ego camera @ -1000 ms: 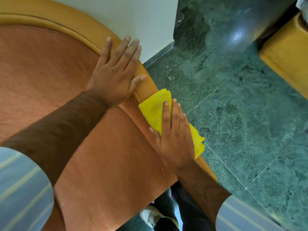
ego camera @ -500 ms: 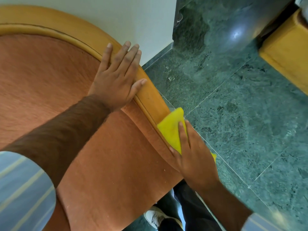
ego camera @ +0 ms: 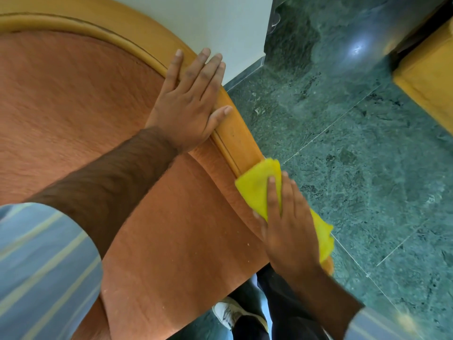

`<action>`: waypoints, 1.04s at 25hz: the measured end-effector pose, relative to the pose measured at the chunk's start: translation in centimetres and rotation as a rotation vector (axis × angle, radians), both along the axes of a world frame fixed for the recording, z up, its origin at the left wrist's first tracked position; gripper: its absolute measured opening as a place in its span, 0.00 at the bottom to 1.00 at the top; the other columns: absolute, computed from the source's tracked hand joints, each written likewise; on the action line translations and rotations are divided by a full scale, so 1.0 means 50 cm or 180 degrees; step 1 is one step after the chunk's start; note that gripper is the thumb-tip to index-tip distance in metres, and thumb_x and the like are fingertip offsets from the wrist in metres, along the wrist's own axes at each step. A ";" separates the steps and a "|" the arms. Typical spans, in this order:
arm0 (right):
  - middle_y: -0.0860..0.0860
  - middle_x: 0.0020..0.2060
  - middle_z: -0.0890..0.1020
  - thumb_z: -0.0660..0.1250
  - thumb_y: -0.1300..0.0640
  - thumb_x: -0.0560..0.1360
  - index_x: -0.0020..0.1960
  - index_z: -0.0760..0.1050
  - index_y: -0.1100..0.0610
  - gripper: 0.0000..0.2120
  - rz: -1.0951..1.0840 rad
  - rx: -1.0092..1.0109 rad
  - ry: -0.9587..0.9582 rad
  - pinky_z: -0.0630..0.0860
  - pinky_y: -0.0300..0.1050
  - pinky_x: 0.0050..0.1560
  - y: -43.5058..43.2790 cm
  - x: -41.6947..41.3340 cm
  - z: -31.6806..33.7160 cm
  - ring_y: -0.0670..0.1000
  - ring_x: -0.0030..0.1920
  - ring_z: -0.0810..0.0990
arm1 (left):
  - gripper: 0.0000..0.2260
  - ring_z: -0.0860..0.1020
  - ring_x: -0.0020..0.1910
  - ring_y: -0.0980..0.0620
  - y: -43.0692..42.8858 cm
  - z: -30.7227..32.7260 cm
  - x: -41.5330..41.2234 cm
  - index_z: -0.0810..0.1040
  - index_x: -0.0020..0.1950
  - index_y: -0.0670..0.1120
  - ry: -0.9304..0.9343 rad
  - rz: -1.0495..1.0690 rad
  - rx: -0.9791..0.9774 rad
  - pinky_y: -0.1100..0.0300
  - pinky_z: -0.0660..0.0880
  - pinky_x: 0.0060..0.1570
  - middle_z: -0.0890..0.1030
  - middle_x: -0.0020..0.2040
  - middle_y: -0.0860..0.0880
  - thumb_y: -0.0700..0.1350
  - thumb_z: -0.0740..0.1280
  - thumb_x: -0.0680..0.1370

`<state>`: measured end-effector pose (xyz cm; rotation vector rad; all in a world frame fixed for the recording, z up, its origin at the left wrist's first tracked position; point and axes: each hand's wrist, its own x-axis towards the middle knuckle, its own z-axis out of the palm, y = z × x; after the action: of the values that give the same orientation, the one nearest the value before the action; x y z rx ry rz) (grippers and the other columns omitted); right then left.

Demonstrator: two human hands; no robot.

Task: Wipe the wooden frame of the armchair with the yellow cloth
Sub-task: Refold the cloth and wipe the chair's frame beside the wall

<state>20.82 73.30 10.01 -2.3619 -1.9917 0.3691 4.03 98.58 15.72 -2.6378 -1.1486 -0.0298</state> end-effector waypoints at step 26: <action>0.50 0.53 0.90 0.80 0.51 0.64 0.53 0.86 0.53 0.18 -0.1432 -0.0368 0.4682 0.85 0.40 0.42 0.248 0.059 0.170 0.49 0.52 0.90 | 0.06 0.85 0.39 0.56 -0.205 0.114 -0.115 0.77 0.49 0.45 -0.6084 0.2839 -0.2674 0.58 0.84 0.40 0.85 0.37 0.52 0.35 0.71 0.80</action>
<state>23.75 85.72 18.52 -1.4941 -0.7227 1.5535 -1.73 88.35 21.43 -1.4339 -3.0569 -2.6636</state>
